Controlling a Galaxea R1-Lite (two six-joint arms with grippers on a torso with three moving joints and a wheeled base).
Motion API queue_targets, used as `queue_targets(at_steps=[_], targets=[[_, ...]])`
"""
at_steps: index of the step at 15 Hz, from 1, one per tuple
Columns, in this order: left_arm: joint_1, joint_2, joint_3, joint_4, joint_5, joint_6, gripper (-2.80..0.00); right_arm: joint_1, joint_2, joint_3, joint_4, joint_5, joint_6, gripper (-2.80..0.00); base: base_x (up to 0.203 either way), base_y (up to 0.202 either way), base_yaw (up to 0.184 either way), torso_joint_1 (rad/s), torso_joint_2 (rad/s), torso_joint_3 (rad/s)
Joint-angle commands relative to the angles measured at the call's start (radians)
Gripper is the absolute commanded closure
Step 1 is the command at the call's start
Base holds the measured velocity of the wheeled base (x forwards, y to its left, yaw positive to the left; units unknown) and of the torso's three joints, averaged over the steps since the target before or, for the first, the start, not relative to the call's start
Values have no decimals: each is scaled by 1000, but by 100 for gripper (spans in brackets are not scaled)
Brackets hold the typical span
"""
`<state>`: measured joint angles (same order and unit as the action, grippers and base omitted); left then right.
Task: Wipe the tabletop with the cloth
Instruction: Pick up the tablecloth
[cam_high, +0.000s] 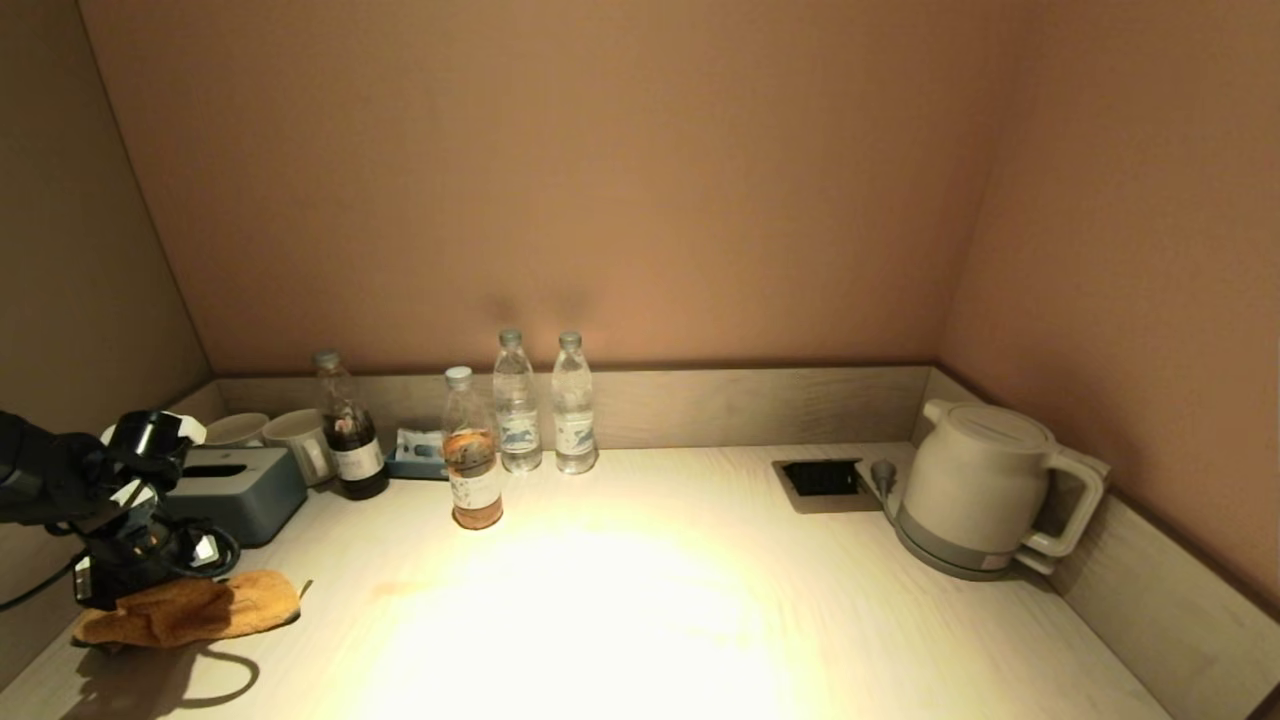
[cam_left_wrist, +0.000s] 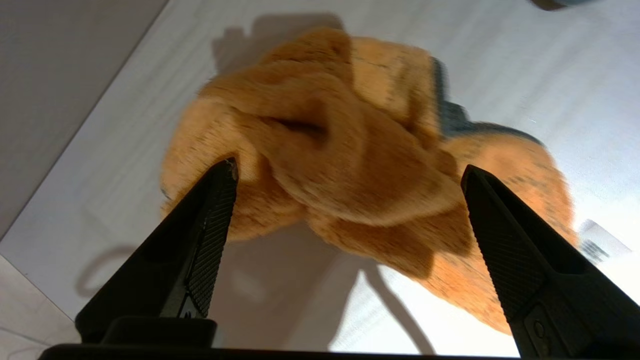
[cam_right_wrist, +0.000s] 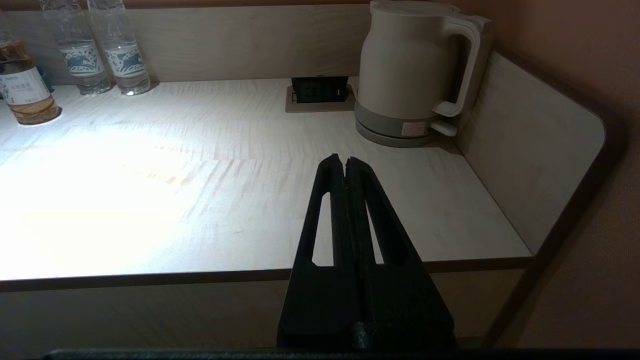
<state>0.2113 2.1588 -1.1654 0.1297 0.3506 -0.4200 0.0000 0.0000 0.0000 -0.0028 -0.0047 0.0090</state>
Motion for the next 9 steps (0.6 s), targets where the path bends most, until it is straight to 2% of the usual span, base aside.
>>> queue_targets(at_steps=[1, 4, 5, 6, 9], targets=[[13, 21, -4, 1, 2, -1, -280, 0, 0, 0, 0, 0, 0, 0, 0, 0, 0, 0, 0, 0], [19, 44, -13, 1, 2, -2, -280, 0, 0, 0, 0, 0, 0, 0, 0, 0, 0, 0, 0, 0], [17, 48, -14, 1, 2, -1, -210, 0, 0, 0, 0, 0, 0, 0, 0, 0, 0, 0, 0, 0], [17, 50, -13, 2, 2, 1, 0, 0, 0, 0, 0, 0, 0, 0, 0, 0, 0, 0, 0, 0], [17, 50, -13, 2, 2, 1, 0, 0, 0, 0, 0, 0, 0, 0, 0, 0, 0, 0, 0, 0]])
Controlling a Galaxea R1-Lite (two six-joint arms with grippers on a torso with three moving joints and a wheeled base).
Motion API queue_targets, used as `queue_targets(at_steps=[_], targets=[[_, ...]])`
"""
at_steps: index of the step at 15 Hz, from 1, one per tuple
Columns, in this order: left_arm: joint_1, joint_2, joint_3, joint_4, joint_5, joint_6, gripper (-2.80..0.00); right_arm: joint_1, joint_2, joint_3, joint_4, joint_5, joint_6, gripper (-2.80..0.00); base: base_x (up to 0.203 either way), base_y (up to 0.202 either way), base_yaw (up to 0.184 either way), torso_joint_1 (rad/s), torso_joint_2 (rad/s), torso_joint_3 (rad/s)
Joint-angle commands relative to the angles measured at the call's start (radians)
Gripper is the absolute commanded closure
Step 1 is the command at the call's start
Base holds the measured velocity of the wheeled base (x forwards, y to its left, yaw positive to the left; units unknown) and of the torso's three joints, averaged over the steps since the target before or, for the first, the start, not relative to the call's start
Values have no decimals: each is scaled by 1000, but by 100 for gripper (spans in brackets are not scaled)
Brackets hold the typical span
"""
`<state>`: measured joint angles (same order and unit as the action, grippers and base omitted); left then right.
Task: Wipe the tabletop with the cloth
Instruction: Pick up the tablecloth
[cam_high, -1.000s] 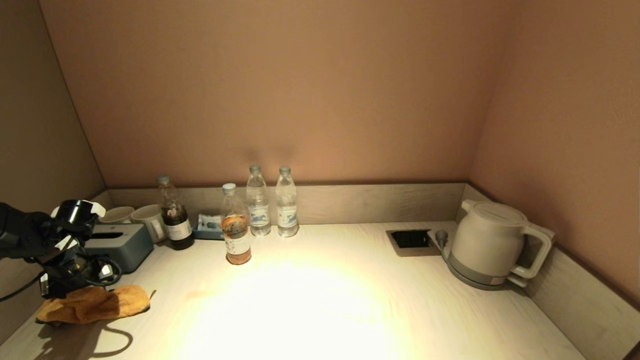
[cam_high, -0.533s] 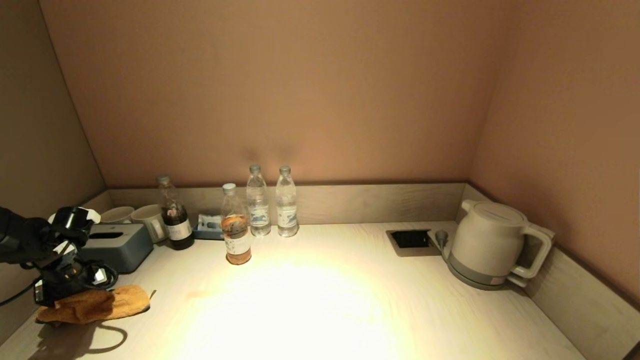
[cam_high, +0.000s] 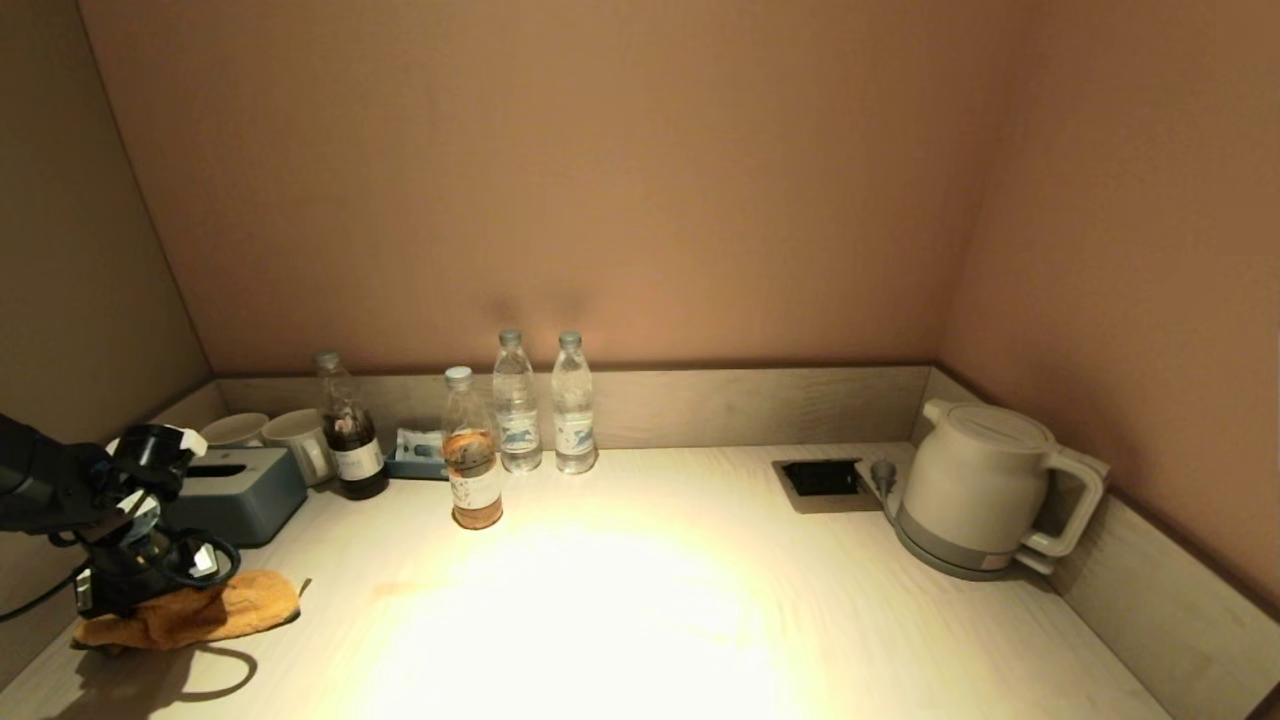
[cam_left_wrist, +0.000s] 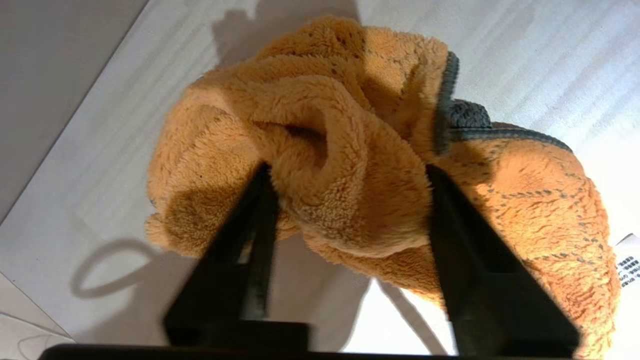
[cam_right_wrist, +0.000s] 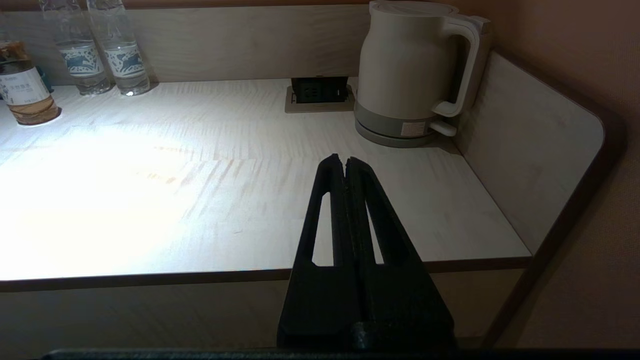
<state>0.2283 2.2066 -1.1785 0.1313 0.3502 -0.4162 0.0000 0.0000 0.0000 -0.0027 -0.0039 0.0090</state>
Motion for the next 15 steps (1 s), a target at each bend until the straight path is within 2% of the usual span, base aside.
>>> queue_targets(at_steps=[1, 12, 15], targets=[[0, -1, 1, -1, 3, -4, 0, 0, 0, 0, 0, -1, 0, 0, 0, 0, 0, 0, 0, 0], [-4, -109, 14, -2, -1, -12, 0, 0, 0, 0, 0, -1, 0, 0, 0, 0, 0, 0, 0, 0], [-42, -305, 14, 0, -32, -8, 0, 0, 0, 0, 0, -1, 0, 0, 0, 0, 0, 0, 0, 0]])
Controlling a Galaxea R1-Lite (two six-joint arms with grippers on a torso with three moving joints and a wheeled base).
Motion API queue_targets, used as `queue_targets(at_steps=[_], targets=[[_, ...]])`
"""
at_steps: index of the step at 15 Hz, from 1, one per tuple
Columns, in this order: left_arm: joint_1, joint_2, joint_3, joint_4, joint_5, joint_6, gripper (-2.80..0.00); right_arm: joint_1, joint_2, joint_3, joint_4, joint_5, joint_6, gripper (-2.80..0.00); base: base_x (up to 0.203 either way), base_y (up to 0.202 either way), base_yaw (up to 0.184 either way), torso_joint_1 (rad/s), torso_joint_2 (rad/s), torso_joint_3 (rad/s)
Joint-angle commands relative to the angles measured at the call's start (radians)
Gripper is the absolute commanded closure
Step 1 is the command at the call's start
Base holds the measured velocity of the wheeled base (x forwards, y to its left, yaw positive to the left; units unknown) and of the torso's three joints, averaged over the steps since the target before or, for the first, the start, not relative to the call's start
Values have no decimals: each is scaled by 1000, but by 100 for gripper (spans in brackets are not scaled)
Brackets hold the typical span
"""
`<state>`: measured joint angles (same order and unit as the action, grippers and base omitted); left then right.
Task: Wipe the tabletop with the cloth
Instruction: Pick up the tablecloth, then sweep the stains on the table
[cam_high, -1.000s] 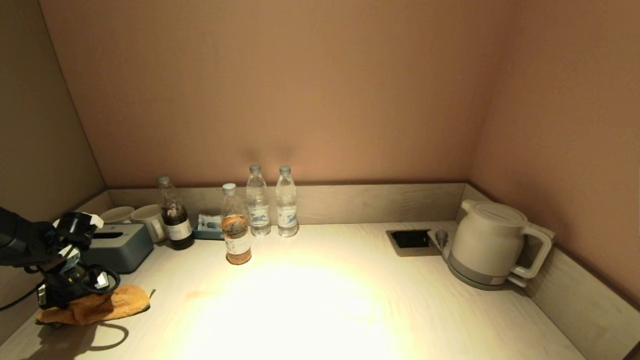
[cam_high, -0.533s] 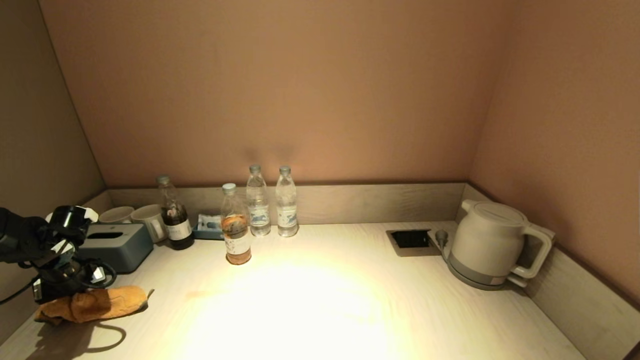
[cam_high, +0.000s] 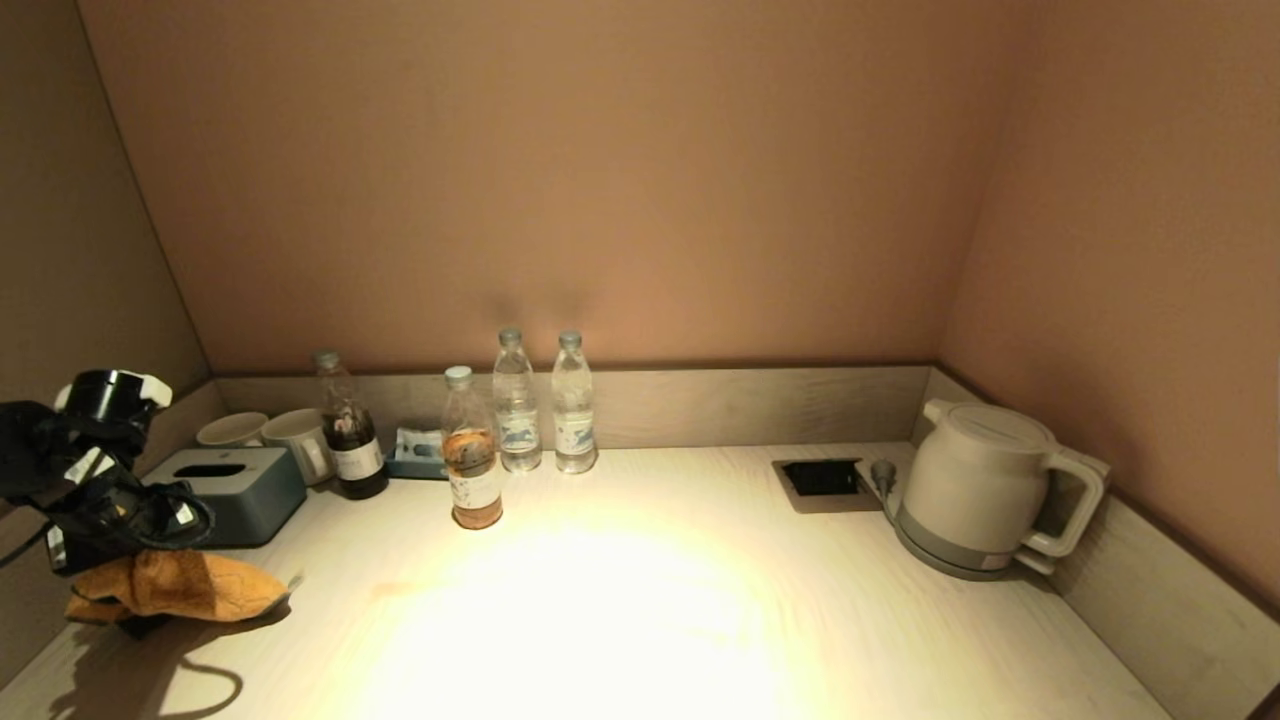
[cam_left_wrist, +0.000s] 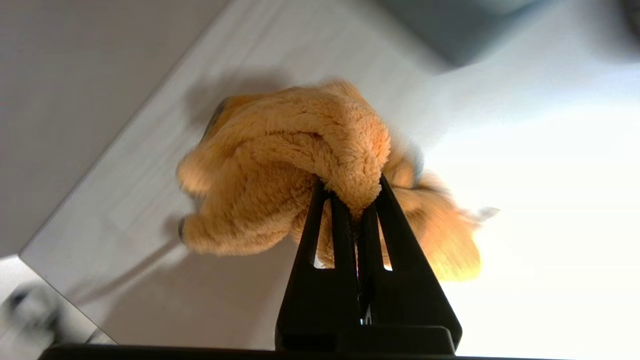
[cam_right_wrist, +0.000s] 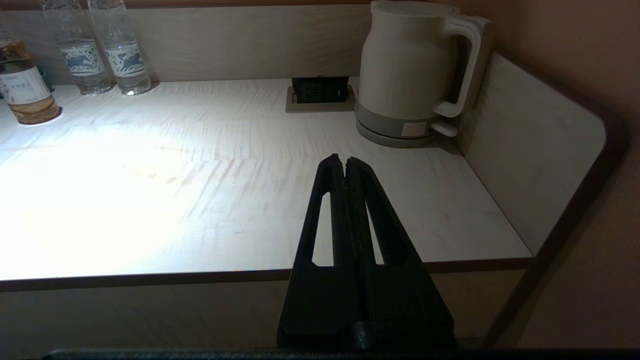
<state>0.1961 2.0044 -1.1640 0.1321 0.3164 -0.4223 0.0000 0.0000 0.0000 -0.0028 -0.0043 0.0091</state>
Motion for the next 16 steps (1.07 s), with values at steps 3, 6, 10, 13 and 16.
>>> queue_targets(at_steps=[3, 6, 10, 13, 16], targets=[[-70, -364, -10, -2, -118, 2, 0, 0, 0, 0, 0, 0, 0, 0, 0, 0, 0, 0, 0, 0], [-113, -420, -25, 0, -244, 9, 0, 0, 0, 0, 0, 0, 0, 0, 0, 0, 0, 0, 0, 0], [-118, -355, 7, -2, -249, 4, 0, 0, 0, 0, 0, 0, 0, 0, 0, 0, 0, 0, 0, 0], [-118, -273, 28, -6, -246, -5, 0, 0, 0, 0, 0, 0, 0, 0, 0, 0, 0, 0, 0, 0], [-118, -197, 68, -10, -240, -9, 0, 0, 0, 0, 0, 0, 0, 0, 0, 0, 0, 0, 0, 0]])
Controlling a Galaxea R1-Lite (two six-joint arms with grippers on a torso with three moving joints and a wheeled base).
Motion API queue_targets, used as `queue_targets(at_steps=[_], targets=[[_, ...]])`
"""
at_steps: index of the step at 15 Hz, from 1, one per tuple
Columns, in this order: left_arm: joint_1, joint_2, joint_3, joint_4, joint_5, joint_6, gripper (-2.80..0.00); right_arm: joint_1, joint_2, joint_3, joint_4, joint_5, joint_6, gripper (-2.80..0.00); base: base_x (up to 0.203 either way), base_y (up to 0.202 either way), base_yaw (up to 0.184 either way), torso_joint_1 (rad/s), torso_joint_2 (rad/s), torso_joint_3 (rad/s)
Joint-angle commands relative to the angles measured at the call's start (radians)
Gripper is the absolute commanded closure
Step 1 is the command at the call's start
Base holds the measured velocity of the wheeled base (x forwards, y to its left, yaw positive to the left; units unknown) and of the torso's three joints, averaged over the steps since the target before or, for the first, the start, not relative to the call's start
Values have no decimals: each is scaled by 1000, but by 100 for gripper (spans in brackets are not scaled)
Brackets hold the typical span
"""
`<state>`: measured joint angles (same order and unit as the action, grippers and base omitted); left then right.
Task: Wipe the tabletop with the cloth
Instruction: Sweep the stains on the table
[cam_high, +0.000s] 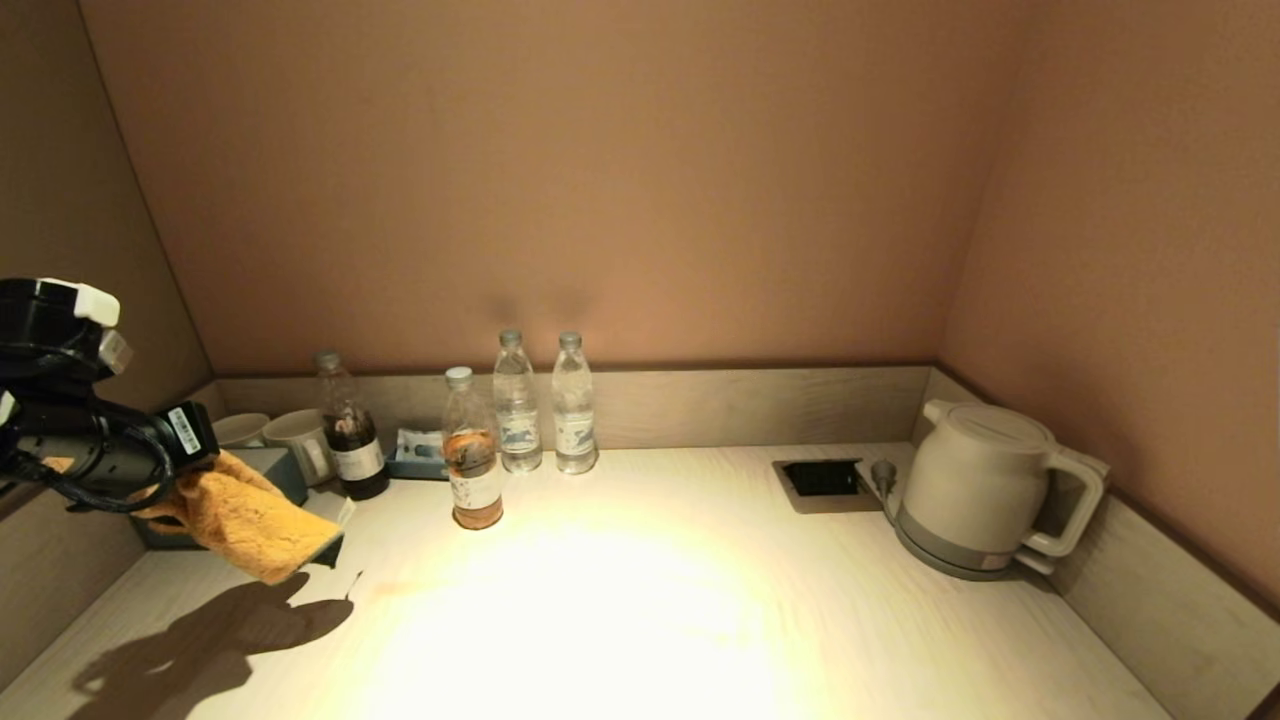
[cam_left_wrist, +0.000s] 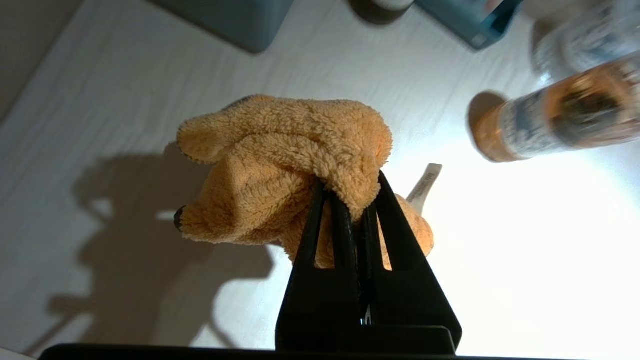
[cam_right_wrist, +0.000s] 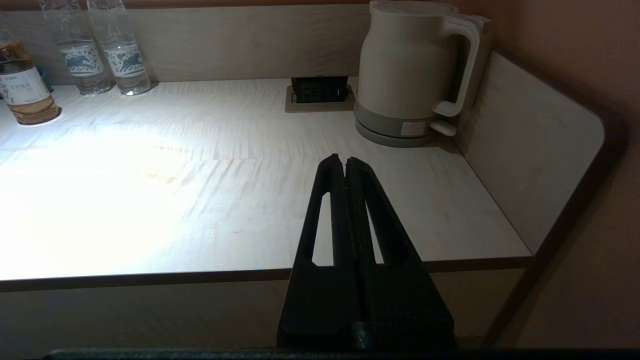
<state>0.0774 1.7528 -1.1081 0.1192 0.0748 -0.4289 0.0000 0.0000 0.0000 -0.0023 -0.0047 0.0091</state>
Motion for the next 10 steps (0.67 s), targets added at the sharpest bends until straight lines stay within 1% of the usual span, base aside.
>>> queue_targets(at_steps=[1, 4, 7, 10], targets=[[1, 74, 28, 2, 0, -2, 0, 0, 0, 0, -1, 0, 0, 0, 0, 0, 0, 0, 0, 0], [-1, 146, 51, 2, 1, -4, 0, 0, 0, 0, -1, 0, 0, 0, 0, 0, 0, 0, 0, 0], [-1, 168, 59, 0, 2, -2, 0, 0, 0, 0, -1, 0, 0, 0, 0, 0, 0, 0, 0, 0], [-42, 237, 17, -2, 5, -3, 0, 0, 0, 0, -1, 0, 0, 0, 0, 0, 0, 0, 0, 0]])
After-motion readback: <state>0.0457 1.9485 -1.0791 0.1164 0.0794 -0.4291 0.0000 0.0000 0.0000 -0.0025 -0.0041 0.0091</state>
